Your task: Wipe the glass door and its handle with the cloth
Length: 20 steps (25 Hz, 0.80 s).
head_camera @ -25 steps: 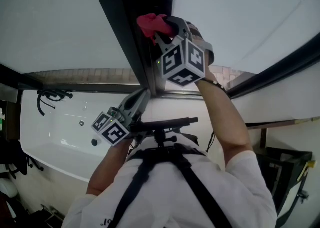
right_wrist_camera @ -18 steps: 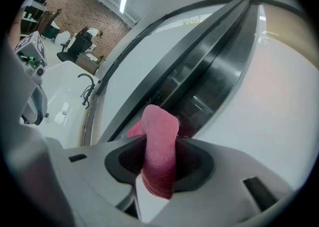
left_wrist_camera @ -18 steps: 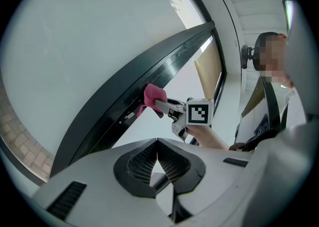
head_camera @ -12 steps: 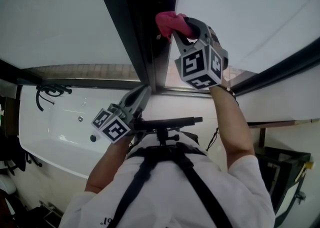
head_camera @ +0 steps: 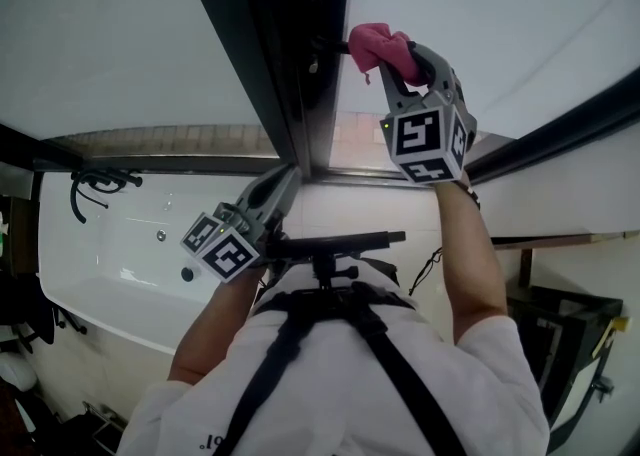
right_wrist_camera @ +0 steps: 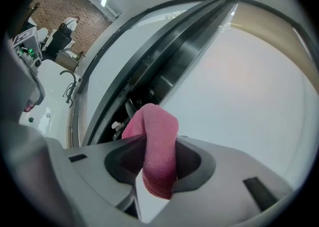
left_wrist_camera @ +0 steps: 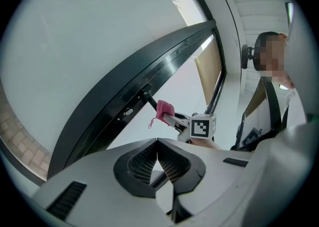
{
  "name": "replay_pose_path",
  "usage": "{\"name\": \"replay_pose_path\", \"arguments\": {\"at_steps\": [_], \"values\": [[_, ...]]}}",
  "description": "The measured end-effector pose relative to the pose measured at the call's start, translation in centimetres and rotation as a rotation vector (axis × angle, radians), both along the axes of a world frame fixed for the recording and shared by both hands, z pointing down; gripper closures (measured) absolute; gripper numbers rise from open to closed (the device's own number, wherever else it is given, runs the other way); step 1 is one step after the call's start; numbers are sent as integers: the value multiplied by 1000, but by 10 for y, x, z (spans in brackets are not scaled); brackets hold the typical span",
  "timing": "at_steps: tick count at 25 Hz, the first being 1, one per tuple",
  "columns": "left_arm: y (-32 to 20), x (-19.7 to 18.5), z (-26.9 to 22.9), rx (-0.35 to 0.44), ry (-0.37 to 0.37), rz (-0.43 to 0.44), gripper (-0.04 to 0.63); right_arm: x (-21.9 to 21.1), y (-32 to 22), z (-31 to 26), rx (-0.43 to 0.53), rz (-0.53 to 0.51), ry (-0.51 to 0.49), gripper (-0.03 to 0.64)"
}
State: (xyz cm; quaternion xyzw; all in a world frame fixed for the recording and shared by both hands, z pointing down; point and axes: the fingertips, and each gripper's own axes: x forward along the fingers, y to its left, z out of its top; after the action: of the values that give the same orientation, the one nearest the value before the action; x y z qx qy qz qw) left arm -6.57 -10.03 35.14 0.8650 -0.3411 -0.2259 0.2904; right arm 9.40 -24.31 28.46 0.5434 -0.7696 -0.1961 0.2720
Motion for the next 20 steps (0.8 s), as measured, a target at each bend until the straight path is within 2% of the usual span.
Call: {"name": "replay_pose_path", "arguments": {"at_steps": [4,11,15,20], "values": [[-2,-7,-1,-4,-4,-5,593,15,-5,22,-60,51,-14,478],[-3,-8,-3,-7,-2,-11,593,29,-11,39,-104,90,-23,479],[-2,-8,0,-14,-2,-15,594,44,-11,69,-190,135,-13,479],[-3,-9,4,-17,-2,-14,594,39,-4,98,-277,129,-92,479]]}}
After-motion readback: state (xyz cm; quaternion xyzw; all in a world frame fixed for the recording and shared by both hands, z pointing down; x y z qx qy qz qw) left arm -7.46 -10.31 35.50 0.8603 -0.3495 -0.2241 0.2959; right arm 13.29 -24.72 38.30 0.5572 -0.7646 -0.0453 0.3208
